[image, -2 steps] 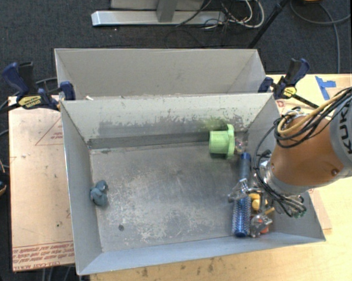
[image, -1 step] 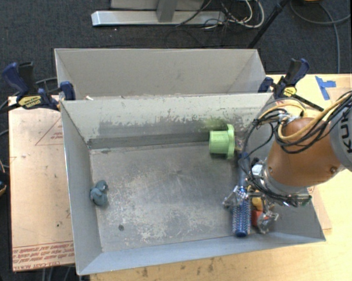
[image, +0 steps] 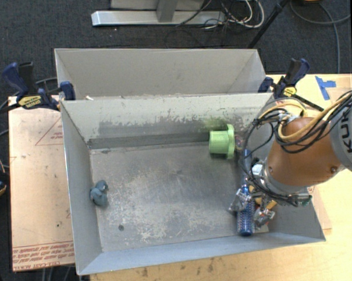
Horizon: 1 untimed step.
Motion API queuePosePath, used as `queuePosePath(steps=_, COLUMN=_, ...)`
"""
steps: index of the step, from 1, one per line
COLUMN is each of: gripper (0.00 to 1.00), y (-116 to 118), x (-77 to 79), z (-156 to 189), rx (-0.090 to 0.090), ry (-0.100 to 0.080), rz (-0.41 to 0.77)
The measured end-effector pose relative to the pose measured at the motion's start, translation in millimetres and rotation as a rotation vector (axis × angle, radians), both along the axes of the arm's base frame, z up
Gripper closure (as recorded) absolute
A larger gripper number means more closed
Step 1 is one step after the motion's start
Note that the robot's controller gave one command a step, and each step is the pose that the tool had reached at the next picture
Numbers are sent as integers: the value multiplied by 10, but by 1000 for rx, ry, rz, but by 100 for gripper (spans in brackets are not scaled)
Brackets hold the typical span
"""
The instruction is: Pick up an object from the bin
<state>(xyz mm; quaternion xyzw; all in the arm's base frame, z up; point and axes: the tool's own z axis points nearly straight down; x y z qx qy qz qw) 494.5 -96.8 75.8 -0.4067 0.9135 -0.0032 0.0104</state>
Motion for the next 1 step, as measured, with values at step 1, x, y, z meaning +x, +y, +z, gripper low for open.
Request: queuePosePath(steps=1, gripper=100, y=-48, x=221, z=1473, rx=-7, ry=14, rz=404)
